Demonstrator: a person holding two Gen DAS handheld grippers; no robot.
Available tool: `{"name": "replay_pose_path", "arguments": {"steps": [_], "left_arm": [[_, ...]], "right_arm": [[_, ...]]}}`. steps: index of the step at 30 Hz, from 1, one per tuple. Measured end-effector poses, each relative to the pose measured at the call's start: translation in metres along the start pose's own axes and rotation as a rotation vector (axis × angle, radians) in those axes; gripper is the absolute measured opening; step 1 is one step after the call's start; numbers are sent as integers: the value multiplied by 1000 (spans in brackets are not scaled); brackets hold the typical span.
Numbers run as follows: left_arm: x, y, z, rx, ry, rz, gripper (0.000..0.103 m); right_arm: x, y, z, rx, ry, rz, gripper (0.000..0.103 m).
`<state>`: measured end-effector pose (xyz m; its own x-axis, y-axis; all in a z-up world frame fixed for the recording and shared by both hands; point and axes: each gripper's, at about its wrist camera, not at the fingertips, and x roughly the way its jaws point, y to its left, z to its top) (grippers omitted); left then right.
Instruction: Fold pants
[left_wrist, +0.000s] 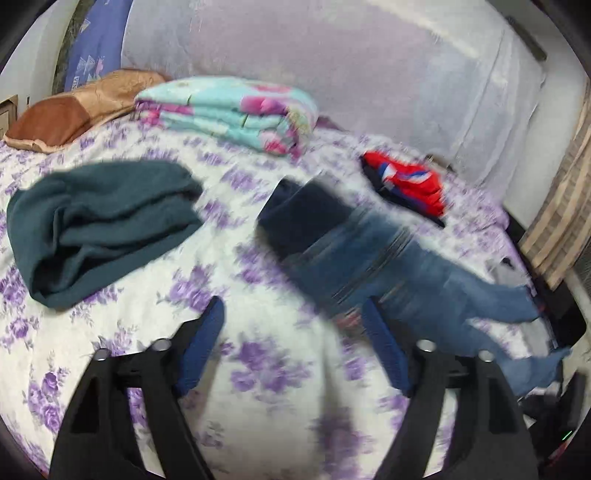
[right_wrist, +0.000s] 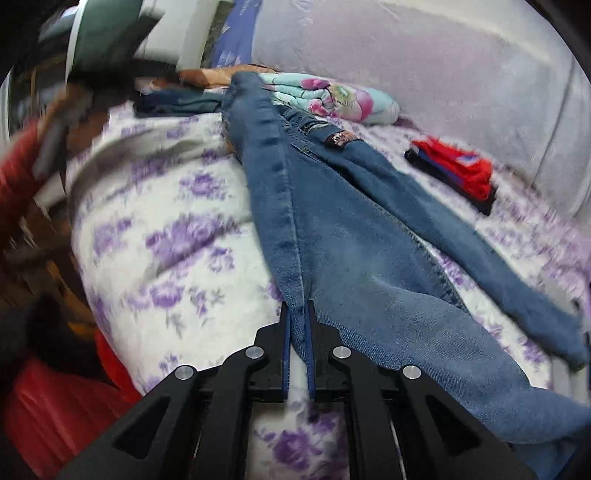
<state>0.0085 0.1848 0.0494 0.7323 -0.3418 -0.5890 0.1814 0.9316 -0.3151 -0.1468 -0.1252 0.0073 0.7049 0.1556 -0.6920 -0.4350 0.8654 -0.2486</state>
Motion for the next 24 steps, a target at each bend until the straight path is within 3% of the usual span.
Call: {"name": "replay_pose_path", "arguments": {"steps": [3, 7, 10, 13, 14, 15, 16, 18, 22, 24], "left_arm": [[-18, -30, 19, 53, -68, 22, 88], [-24, -79, 38, 166, -120, -11, 98], [14, -97, 35, 241, -16, 12, 98], [82, -85, 6, 260, 190, 151, 98], [99, -76, -11, 272, 249, 207, 98], [101, -72, -24, 301, 245, 217, 98], [94, -73, -35, 358, 194, 222, 98], [76, -76, -47, 401, 186, 225, 98], [55, -67, -55, 395, 177, 173, 98], [45, -63, -52, 354, 153, 141, 98]], "right_arm": [[-2, 0, 0, 20, 0, -2, 12], [-2, -7, -4, 55, -7, 25, 14], [0, -10, -5, 84, -12, 48, 18], [-3, -13, -6, 103, -15, 81, 34], [-6, -14, -7, 106, -15, 98, 45], [-11, -16, -9, 106, -15, 126, 57], [-17, -17, -11, 106, -16, 140, 61], [-32, -27, -17, 132, -27, 154, 64], [-54, -72, -51, 375, 17, 183, 68], [-69, -108, -86, 595, 63, 167, 68]]}}
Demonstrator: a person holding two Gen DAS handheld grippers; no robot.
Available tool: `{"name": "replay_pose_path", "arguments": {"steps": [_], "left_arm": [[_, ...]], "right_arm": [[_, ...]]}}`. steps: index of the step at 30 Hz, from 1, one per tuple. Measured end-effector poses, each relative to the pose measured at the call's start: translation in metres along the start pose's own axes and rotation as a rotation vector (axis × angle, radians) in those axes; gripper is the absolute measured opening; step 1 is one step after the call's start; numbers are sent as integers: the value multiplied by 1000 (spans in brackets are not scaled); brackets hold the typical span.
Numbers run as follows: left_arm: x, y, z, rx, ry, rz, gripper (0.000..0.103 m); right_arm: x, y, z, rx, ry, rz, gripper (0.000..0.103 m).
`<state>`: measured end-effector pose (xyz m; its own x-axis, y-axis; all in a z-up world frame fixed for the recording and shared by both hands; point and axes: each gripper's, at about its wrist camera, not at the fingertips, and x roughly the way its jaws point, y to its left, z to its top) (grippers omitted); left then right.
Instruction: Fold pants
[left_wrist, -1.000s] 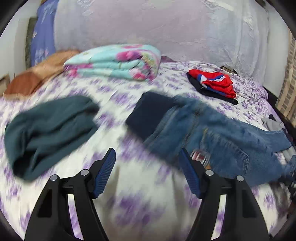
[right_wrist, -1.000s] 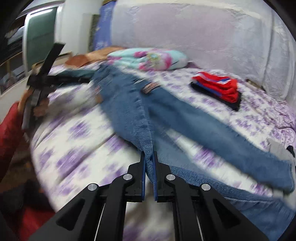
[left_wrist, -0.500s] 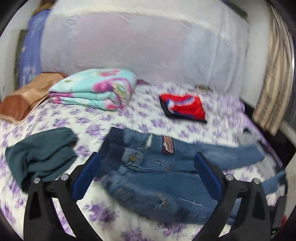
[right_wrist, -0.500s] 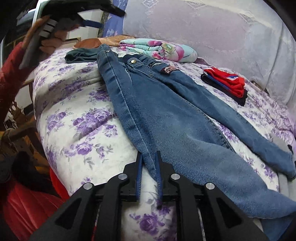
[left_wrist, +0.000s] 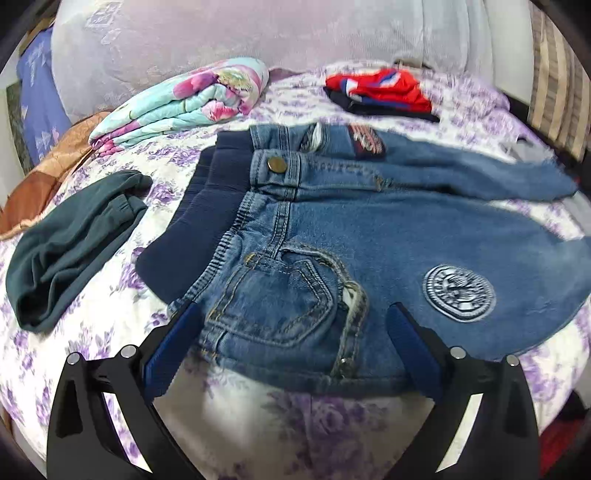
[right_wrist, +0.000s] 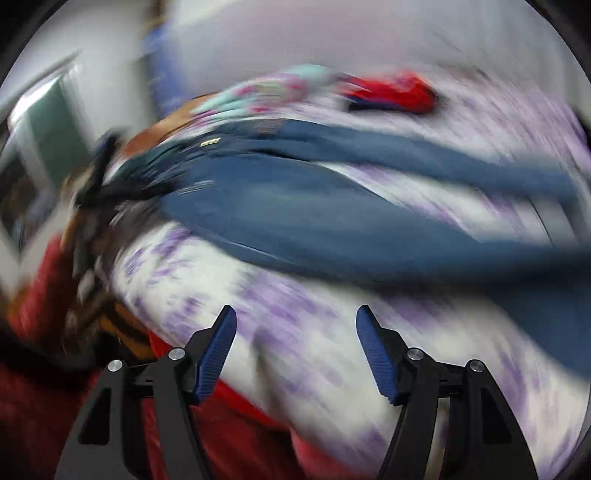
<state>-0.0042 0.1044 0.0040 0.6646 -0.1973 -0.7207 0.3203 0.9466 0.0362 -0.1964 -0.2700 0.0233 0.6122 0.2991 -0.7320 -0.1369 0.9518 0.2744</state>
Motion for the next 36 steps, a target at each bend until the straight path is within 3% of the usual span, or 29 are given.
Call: {"name": "replay_pose_path", "arguments": {"steps": [3, 6, 9, 12, 14, 16, 18, 22, 24, 27, 30, 32, 34, 35, 36], "left_arm": [[-6, 6, 6, -60, -11, -49, 98], [2, 10, 12, -101, 4, -79, 98], [8, 3, 9, -65, -1, -44, 98], [11, -7, 2, -1, -20, 13, 98], [10, -8, 1, 12, -25, 26, 98], [10, -4, 1, 1, -25, 5, 98], [9, 0, 2, -6, -28, -21, 98], [5, 9, 2, -46, -41, -80, 98], [5, 11, 3, -59, -43, -95, 98], [5, 11, 2, -64, -48, -96, 98], [3, 13, 1, -75, -60, -107, 98], [1, 13, 0, -77, -63, -122, 98], [-1, 13, 0, -77, -60, -122, 98], [-3, 13, 0, -82, -60, -122, 98], [-7, 14, -1, -93, -62, -126, 98]], "right_arm": [[-34, -61, -12, 315, -49, 49, 68], [-62, -106, -8, 559, -134, 166, 68], [-74, -112, 12, 623, -155, 172, 70], [-67, -112, 28, 709, -120, 140, 81], [-55, -115, 32, 777, -64, 69, 81], [-40, -122, 34, 835, -39, 67, 70], [-30, -119, 40, 759, -57, 88, 5], [-40, -98, 55, 574, -146, -15, 5], [-62, -68, 82, 365, -237, -89, 5], [-92, -40, 103, 180, -358, -57, 5], [-78, -80, 76, 304, -283, -62, 5], [-45, -116, 36, 448, -122, -34, 6], [-24, -135, 9, 543, -37, -8, 10], [-23, -141, 3, 563, -51, 13, 9], [-25, -140, 1, 559, -55, 17, 15]]}}
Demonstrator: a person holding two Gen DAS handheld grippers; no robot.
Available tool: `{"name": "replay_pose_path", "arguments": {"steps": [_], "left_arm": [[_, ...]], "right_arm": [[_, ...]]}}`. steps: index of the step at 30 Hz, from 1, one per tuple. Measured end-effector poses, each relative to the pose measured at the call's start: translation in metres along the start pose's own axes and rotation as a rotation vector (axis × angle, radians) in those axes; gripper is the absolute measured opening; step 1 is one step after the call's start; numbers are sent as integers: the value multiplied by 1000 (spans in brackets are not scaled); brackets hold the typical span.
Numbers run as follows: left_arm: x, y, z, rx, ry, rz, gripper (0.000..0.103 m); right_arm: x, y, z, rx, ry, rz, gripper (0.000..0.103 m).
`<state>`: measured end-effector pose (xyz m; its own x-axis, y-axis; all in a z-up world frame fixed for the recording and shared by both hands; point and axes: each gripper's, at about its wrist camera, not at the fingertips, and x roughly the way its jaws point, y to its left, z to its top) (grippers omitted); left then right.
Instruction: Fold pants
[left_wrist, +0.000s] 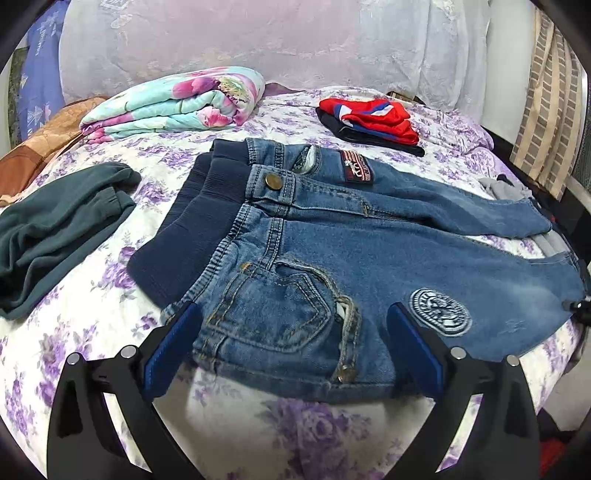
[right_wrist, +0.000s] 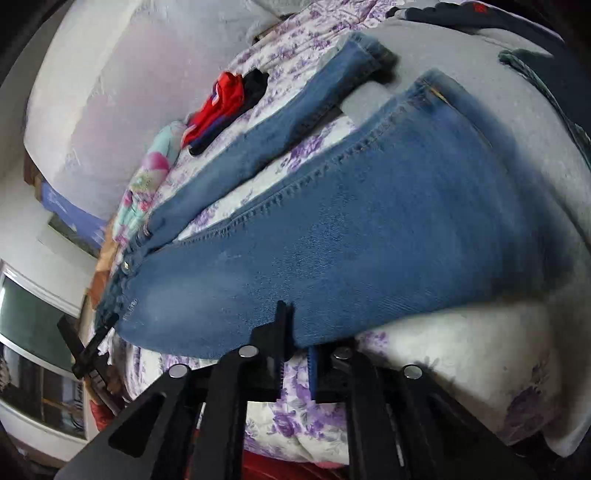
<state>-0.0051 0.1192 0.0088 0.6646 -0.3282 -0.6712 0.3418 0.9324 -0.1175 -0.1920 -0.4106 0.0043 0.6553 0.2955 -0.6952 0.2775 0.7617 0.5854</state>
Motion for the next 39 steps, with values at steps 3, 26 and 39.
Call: {"name": "replay_pose_path", "arguments": {"steps": [3, 26, 39], "left_arm": [[-21, 9, -4, -62, -21, -32, 98], [22, 77, 25, -393, 62, 25, 49], [-35, 84, -13, -480, -58, 39, 91]], "right_arm": [[-22, 9, 1, -20, -65, -13, 63], [-12, -12, 15, 6, -214, -133, 29], [-3, -25, 24, 12, -180, -71, 21]]}}
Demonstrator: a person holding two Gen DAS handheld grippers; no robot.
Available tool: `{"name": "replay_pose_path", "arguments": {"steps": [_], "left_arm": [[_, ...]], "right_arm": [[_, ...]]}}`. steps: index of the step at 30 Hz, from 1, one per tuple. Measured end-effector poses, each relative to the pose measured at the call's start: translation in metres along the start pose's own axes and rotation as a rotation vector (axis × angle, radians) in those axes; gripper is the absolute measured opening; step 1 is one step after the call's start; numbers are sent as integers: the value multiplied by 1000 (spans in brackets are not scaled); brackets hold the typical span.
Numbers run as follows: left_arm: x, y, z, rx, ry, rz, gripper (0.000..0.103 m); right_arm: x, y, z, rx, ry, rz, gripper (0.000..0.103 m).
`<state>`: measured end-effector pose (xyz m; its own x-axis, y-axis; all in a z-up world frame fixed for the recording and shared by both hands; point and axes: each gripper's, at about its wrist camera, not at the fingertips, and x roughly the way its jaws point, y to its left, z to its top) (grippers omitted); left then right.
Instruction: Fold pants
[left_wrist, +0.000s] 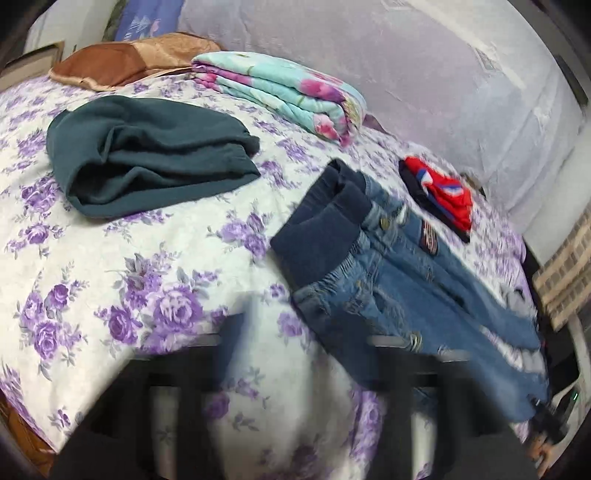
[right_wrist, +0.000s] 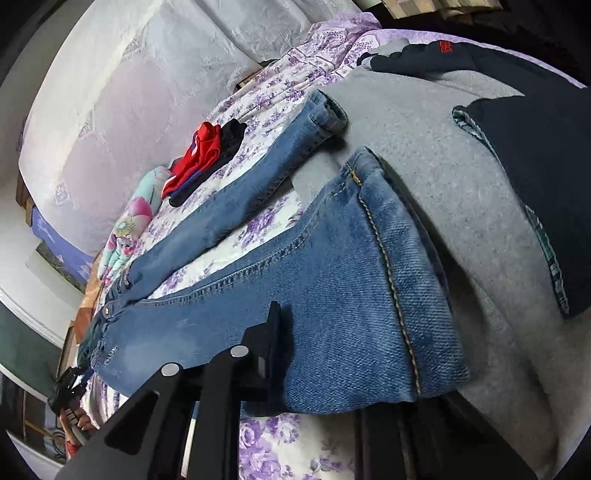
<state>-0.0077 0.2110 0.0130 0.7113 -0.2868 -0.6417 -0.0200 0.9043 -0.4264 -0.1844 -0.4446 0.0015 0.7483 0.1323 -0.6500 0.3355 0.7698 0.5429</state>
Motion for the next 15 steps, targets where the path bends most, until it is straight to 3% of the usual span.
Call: {"name": "replay_pose_path", "arguments": {"steps": [1, 3, 5, 7, 8, 10, 11, 12, 15], "left_arm": [[1, -1, 4, -22, -19, -20, 96], [6, -2, 7, -30, -16, -45, 95], [21, -7, 11, -40, 32, -97, 95], [40, -11, 14, -39, 80, -87, 95], [50, -14, 16, -29, 87, -69, 90], [58, -21, 20, 16, 76, -27, 52], [60, -20, 22, 13, 86, -33, 37], [59, -14, 23, -32, 89, -88, 24], [40, -2, 19, -78, 60, -123, 21]], "right_arm": [[0, 1, 0, 2, -1, 6, 23], [1, 3, -2, -7, -6, 0, 26], [2, 6, -3, -25, -12, -16, 27], [2, 7, -4, -32, -17, -21, 27], [2, 7, -3, -28, -19, -19, 27], [2, 6, -3, -28, -23, -17, 23], [1, 6, -2, -28, -27, -20, 17], [0, 5, 0, -26, -31, -13, 12], [-5, 11, 5, -34, -50, 2, 9]]}}
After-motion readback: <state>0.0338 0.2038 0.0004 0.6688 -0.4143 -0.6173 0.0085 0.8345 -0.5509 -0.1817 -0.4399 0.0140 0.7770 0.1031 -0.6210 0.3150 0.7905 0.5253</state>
